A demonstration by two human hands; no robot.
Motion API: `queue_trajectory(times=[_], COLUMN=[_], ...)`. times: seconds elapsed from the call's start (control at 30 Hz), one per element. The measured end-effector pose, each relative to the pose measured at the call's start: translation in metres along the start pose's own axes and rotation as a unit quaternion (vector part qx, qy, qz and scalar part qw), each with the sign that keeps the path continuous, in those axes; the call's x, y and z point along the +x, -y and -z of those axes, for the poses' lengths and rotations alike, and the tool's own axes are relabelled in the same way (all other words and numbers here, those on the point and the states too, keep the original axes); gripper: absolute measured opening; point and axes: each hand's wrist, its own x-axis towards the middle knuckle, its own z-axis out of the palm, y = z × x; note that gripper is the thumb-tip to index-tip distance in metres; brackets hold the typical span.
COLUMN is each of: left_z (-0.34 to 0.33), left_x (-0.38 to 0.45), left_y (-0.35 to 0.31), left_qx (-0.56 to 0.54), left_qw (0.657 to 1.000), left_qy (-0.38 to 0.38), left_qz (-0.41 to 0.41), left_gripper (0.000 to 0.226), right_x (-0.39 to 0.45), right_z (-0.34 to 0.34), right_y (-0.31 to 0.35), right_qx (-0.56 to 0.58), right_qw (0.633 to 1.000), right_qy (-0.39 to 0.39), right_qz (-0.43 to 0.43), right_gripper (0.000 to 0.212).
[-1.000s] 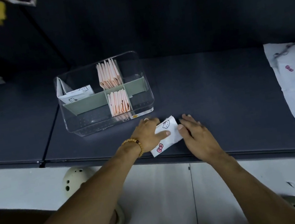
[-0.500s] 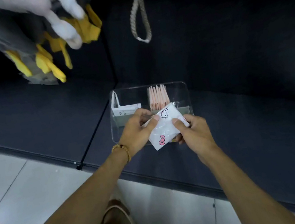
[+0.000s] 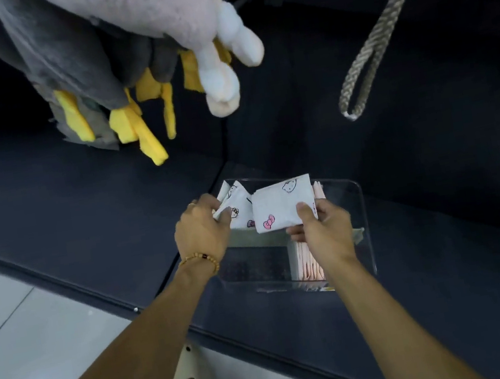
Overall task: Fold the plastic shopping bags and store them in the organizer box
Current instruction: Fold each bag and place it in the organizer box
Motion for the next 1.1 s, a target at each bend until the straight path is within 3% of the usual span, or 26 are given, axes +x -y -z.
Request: queue_trajectory(times=[0.07, 0.13, 0.23, 0.4, 0.5, 0.63, 0.9, 1.1], left_z=[0.000, -0.001, -0.006, -0.007, -0.005, -0.001, 0.019, 0.004], left_x=[0.000, -0.002, -0.006, -0.011, -0.012, -0.015, -0.056, -0.111], left_y=[0.004, 0.005, 0.008, 0.015, 0.013, 0.008, -0.026, -0.086], left_qx=[-0.047, -0.066, -0.051, -0.057, -0.079, -0.098, -0.258, -0.404], left_qw=[0.999, 0.997, 0.998, 0.996, 0.995, 0.995, 0.961, 0.897], left_qy=[-0.015, -0.021, -0.022, -0.031, -0.029, -0.008, -0.007, 0.076], left_qz=[0.017, 0.011, -0.024, -0.061, -0.058, -0.031, 0.096, 0.160], left_gripper=[0.018, 0.023, 0.019, 0.017, 0.018, 0.020, 0.024, 0.014], right_x=[0.012, 0.019, 0.019, 0.020, 0.022, 0.025, 0.007, -0.022], right_z=[-0.013, -0.023, -0.043, -0.076, -0.081, -0.079, -0.040, 0.046], right_y=[0.005, 0.009, 0.010, 0.009, 0.004, 0.010, 0.017, 0.018], right_qx=[-0.118, -0.274, -0.369, -0.283, -0.282, -0.288, -0.174, -0.066], right_qw=[0.990, 0.951, 0.921, 0.949, 0.946, 0.940, 0.980, 0.996], right_qy=[-0.059, -0.091, 0.000, 0.082, 0.151, 0.180, 0.078, -0.021], right_qz=[0.046, 0.109, 0.124, 0.109, 0.050, 0.029, 0.053, 0.047], right_gripper=[0.022, 0.025, 0.026, 0.037, 0.039, 0.035, 0.006, 0.016])
